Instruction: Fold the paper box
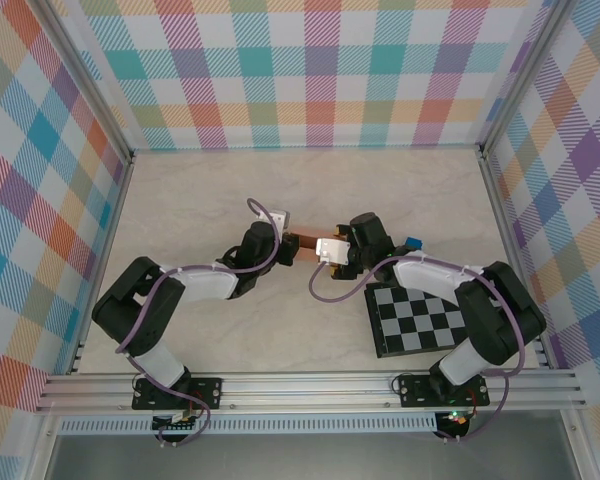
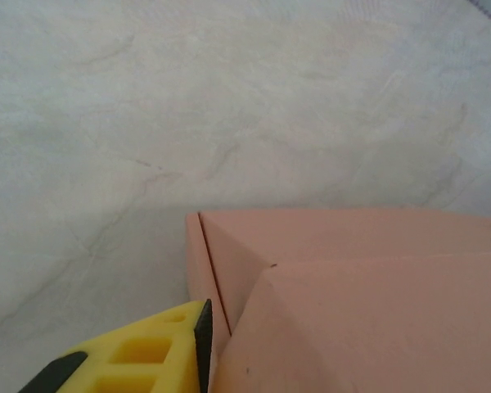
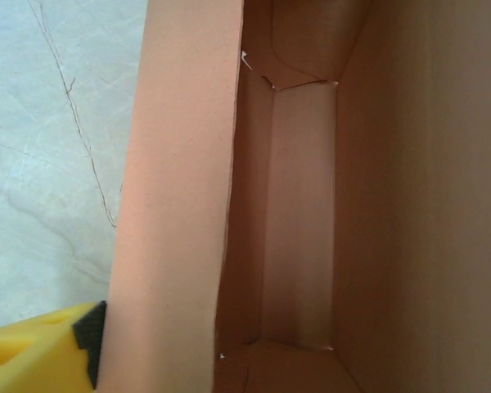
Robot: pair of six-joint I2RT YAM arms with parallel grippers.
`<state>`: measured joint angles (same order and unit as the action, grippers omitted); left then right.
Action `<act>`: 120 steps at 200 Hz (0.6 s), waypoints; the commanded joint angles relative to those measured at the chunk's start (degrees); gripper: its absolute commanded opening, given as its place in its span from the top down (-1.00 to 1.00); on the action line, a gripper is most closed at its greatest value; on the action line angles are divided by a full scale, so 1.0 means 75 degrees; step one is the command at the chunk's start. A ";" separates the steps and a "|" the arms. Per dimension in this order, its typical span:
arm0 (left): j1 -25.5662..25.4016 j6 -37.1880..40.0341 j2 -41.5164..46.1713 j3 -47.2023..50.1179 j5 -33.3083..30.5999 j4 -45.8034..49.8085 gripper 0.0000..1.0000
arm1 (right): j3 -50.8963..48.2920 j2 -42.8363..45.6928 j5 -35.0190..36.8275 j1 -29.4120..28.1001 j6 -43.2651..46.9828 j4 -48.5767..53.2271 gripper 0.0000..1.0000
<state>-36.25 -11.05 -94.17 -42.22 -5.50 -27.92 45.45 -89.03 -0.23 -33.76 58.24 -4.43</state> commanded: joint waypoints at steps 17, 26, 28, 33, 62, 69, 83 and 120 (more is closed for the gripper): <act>0.0179 0.0621 0.0907 0.0202 0.0609 0.0482 0.34 | 0.0384 -0.0058 -0.0222 0.0057 -0.0277 0.0157 -0.42; 0.0215 0.0723 0.1056 0.0257 0.0724 0.0500 0.27 | 0.0406 -0.0058 -0.0260 0.0070 -0.0286 0.0147 -0.39; 0.0227 0.0752 0.1091 0.0269 0.0745 0.0500 0.24 | 0.0408 -0.0058 -0.0271 0.0071 -0.0285 0.0154 -0.38; 0.0234 0.0816 0.1180 0.0310 0.0831 0.0502 0.21 | 0.0430 -0.0067 -0.0274 0.0078 -0.0294 0.0145 -0.37; 0.0274 0.1459 0.1812 0.0524 0.1154 0.0720 0.06 | 0.0589 -0.0082 -0.0361 0.0159 -0.0321 0.0323 -0.28; 0.0297 0.1598 0.2030 0.0590 0.1160 0.0782 0.02 | 0.0640 -0.0076 -0.0406 0.0184 -0.0325 0.0393 -0.26; 0.0396 0.1874 0.2529 0.0725 0.1266 0.0914 -0.13 | 0.0710 -0.0021 -0.0574 0.0258 -0.0392 0.0541 -0.24; 0.0769 0.3573 0.4642 0.1108 0.2483 0.2213 -1.00 | 0.0862 0.0222 -0.1348 0.0427 -0.0462 0.1106 -0.13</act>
<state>-31.97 5.37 -68.38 -35.70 6.20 -17.43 49.71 -89.19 -3.92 -31.42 55.96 -0.84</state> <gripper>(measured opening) 0.947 0.584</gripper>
